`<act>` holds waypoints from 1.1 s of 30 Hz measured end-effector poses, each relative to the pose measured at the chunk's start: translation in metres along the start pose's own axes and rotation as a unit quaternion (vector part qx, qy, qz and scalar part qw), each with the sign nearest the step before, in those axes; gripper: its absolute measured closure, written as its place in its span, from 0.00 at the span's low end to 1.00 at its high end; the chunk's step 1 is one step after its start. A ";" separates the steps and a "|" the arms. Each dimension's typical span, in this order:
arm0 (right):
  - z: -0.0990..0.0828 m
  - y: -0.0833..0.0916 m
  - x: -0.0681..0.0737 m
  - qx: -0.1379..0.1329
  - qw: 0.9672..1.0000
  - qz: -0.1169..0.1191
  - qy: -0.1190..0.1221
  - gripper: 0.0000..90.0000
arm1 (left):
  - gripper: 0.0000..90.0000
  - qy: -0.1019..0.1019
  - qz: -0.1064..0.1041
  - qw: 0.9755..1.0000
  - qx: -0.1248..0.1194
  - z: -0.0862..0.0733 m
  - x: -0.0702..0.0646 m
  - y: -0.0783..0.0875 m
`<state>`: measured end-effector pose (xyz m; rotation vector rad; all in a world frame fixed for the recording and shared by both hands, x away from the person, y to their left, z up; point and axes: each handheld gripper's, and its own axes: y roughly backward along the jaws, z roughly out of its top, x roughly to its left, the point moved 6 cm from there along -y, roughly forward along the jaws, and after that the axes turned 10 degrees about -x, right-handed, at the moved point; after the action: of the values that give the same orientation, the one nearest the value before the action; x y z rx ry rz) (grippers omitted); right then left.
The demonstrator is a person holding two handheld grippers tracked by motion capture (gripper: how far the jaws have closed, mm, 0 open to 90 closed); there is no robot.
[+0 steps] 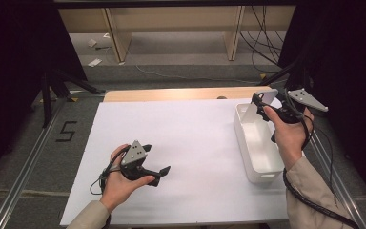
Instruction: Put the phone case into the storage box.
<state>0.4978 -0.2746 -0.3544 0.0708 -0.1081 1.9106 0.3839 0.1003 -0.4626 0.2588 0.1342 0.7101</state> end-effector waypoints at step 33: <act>-0.005 -0.001 -0.007 0.007 1.000 -0.010 0.005 0.20 | 0.00 0.000 -0.001 1.000 0.000 0.000 0.000 0.000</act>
<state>0.5016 -0.2806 -0.3601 0.0713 -0.0869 1.8914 0.3840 0.1001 -0.4629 0.2591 0.1349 0.7088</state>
